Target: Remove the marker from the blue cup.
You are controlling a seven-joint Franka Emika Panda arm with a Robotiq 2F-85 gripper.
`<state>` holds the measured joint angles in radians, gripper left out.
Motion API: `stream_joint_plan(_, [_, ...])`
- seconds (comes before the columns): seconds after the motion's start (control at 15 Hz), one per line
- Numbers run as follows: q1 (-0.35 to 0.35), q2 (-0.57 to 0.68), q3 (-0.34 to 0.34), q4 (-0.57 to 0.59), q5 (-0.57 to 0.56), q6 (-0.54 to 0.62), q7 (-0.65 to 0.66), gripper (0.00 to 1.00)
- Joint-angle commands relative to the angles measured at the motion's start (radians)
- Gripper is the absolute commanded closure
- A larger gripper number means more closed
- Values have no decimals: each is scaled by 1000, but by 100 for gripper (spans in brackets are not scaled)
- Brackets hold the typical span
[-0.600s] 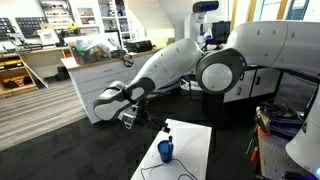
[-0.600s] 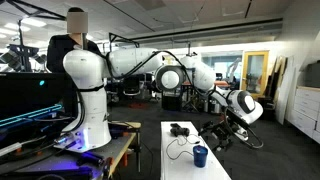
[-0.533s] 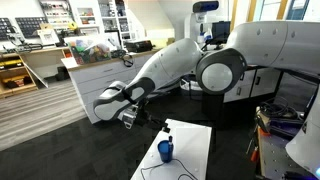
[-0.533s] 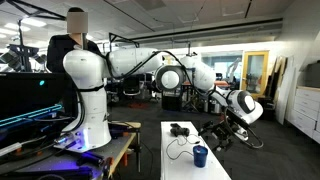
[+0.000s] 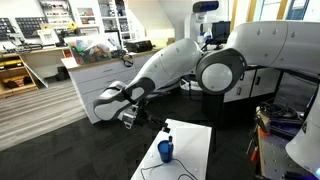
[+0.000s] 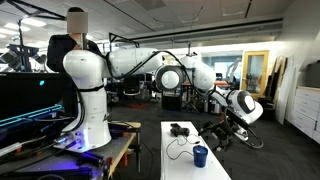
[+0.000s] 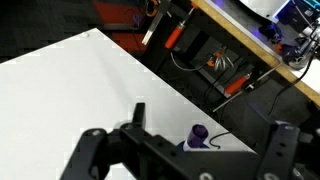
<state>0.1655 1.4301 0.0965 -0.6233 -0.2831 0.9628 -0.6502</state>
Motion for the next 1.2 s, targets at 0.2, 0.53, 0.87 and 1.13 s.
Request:
stream_joint_plan(0.2, [0, 0, 0, 0, 0, 0, 0, 0])
stream_joint_plan(0.53, [9, -1, 7, 7, 0, 7, -7, 0])
stream_joint_plan(0.87, [26, -4, 11, 0, -4, 12, -8, 0])
stream_joint_plan(1.13, [41, -4, 11, -12, -9, 39, -7, 0])
